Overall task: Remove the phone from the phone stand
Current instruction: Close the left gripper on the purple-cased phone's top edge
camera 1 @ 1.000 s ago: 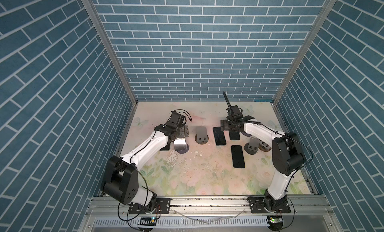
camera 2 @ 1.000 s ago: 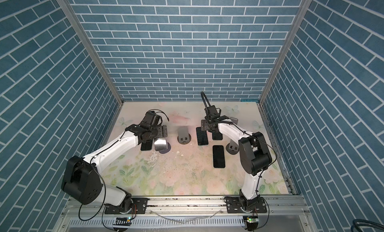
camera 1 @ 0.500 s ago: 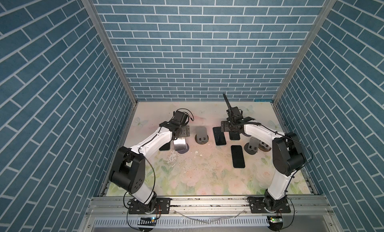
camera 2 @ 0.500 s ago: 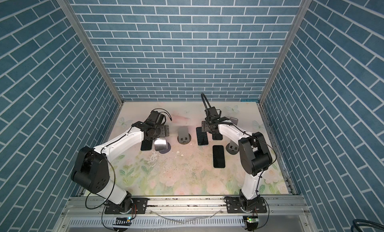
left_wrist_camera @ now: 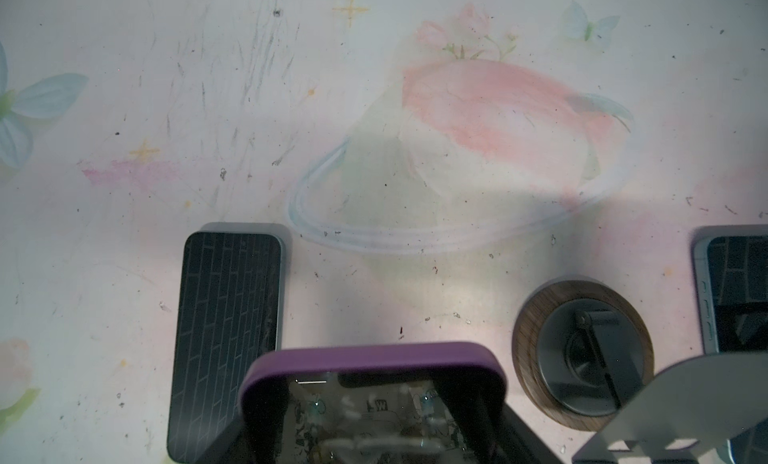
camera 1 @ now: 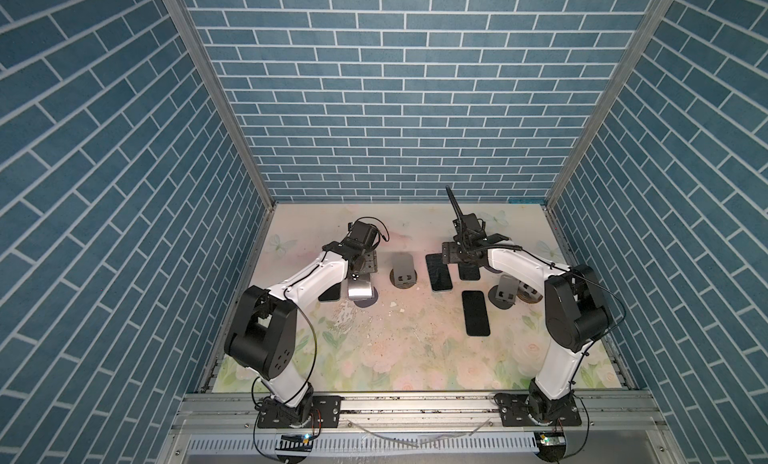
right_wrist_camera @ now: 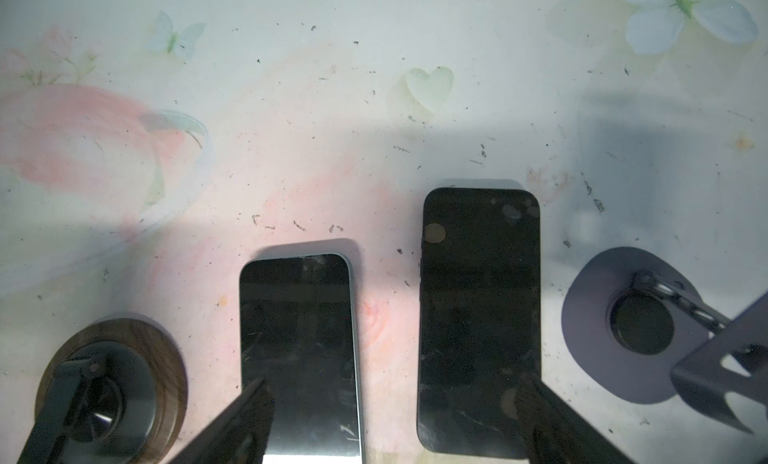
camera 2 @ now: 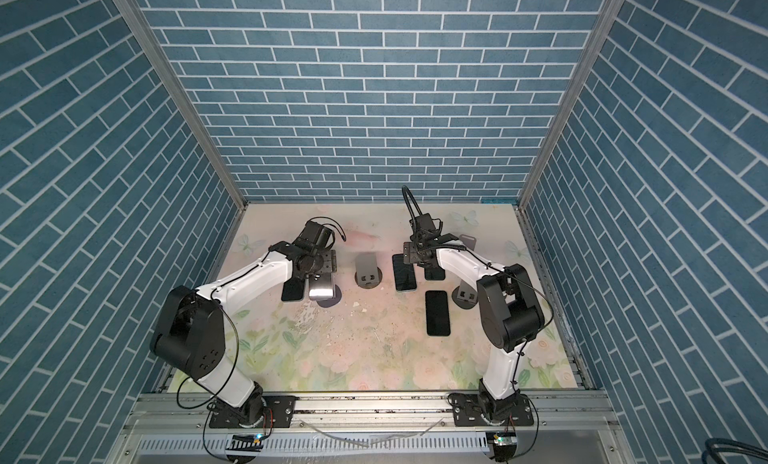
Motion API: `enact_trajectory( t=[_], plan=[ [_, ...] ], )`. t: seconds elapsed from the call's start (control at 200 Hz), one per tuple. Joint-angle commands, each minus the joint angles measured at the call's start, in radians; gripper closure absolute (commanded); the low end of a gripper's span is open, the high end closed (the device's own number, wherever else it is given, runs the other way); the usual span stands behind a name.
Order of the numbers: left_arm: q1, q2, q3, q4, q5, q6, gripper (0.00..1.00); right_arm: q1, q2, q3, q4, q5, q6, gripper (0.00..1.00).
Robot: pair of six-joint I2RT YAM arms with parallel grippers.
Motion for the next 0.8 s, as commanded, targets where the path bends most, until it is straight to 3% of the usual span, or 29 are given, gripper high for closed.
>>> enact_trajectory(
  t=[0.0,0.325,0.795],
  plan=[
    [-0.004,0.012,0.021,-0.016,-0.018,0.006,0.37,0.001,-0.029,-0.024,-0.002,0.021,-0.038,0.08],
    [-0.003,-0.001,0.048,-0.059,-0.021,0.011,0.50,0.001,-0.022,-0.027,-0.001,0.020,-0.037,0.08],
    [-0.004,-0.109,0.045,-0.082,-0.010,0.028,0.52,0.001,-0.026,-0.034,0.011,0.009,-0.027,0.08]
  ],
)
